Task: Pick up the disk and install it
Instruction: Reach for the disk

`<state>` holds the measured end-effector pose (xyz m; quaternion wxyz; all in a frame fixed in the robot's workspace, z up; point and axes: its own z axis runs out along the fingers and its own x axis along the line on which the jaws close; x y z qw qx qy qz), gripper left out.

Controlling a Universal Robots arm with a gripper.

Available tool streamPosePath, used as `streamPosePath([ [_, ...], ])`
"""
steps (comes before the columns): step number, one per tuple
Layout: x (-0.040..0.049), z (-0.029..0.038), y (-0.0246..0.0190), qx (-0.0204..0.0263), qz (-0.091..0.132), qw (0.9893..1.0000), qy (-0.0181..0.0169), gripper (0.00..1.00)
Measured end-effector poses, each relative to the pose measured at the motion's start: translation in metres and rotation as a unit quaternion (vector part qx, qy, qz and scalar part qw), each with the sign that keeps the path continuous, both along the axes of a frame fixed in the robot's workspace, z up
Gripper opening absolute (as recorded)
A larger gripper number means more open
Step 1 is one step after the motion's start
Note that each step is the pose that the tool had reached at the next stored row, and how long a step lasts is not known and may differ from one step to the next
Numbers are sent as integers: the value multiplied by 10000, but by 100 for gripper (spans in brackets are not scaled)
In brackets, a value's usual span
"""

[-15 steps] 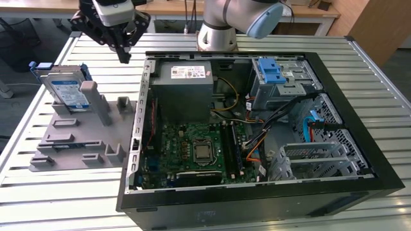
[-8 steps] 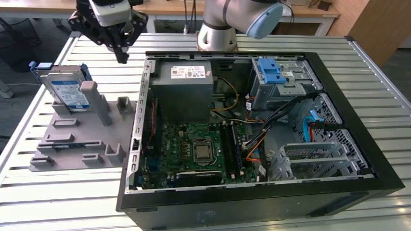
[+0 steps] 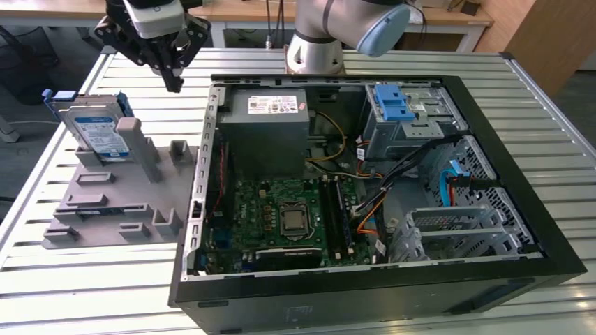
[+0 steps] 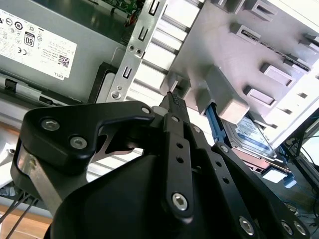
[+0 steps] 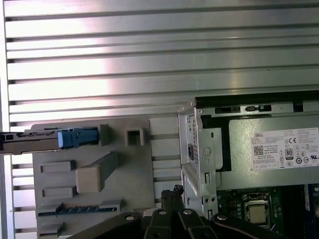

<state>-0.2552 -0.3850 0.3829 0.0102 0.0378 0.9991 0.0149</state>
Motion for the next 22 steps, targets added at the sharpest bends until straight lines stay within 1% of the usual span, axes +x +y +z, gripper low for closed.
streamPosePath([
  [22, -126, -6, 0, 0, 0, 10000, 0, 11],
])
